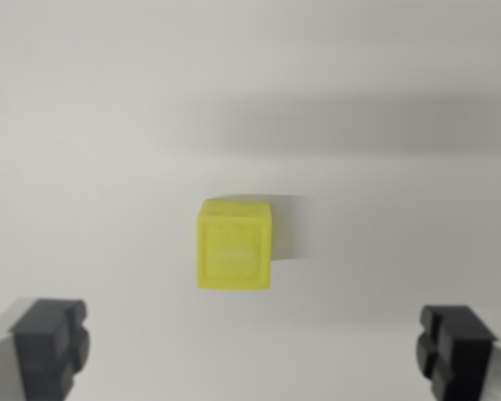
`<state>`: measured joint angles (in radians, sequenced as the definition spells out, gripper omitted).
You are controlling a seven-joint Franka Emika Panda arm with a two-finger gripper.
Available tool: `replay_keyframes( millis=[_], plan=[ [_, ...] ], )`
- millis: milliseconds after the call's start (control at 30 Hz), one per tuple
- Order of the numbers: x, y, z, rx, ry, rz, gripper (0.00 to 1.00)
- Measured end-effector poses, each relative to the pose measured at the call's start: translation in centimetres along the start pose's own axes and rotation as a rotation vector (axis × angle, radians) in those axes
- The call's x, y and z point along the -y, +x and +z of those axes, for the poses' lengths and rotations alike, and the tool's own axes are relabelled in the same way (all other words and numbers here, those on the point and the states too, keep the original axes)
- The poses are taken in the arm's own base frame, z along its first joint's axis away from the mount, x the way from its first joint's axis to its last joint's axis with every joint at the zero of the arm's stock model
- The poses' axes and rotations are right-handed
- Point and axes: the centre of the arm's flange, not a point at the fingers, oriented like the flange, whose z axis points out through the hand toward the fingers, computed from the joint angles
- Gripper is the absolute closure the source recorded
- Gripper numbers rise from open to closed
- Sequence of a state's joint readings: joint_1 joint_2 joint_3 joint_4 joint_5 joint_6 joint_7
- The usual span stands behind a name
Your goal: Pick yellow cube
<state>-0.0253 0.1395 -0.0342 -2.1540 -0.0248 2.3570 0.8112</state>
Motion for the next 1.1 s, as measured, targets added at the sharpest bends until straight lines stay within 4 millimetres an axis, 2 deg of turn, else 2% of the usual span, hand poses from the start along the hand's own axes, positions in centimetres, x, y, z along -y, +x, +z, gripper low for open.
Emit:
replay_keyframes(
  millis=[1100],
  plan=[
    [-0.9,-1.4,5.4,0.019,-0.01,0.011,0.0]
  ],
)
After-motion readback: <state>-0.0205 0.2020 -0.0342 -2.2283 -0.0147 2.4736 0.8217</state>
